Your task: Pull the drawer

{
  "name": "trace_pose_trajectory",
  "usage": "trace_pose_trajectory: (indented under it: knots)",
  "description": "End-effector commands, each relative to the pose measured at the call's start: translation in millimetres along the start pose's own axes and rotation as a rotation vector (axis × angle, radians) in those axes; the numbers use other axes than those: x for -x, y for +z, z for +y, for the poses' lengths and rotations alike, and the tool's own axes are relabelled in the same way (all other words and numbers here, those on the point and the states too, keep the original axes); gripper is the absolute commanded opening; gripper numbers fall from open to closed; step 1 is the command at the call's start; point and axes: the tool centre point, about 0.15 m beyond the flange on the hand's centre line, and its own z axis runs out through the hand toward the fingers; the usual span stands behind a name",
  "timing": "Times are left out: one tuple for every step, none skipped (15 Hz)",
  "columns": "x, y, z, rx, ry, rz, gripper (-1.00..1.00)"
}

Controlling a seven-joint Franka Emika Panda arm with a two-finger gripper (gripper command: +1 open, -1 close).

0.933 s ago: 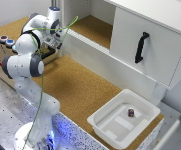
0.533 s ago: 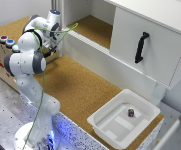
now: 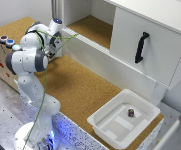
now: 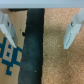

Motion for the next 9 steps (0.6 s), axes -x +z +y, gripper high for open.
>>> trace_pose_trajectory:
  knots:
    - [0.1,24.0,0.4,-0.095,-0.023,0.023,1.0]
    - [-0.5,23.1,0.9,-0.097,-0.016,0.03,1.0]
    - [-1.2,22.8,0.9,-0.096,-0.015,0.032,1.0]
    - [-2.1,23.7,2.0,-0.103,-0.009,0.031,1.0]
    - [-2.8,25.4,3.3,-0.111,-0.003,0.029,1.0]
    - [-3.9,27.0,4.5,-0.121,0.002,0.031,1.0]
    - [-4.5,27.1,3.9,-0.119,0.0,0.037,-1.0]
    - [-5.3,27.0,4.5,-0.122,0.003,0.042,-1.0]
    - [-6.1,26.5,4.9,-0.123,0.008,0.048,-1.0]
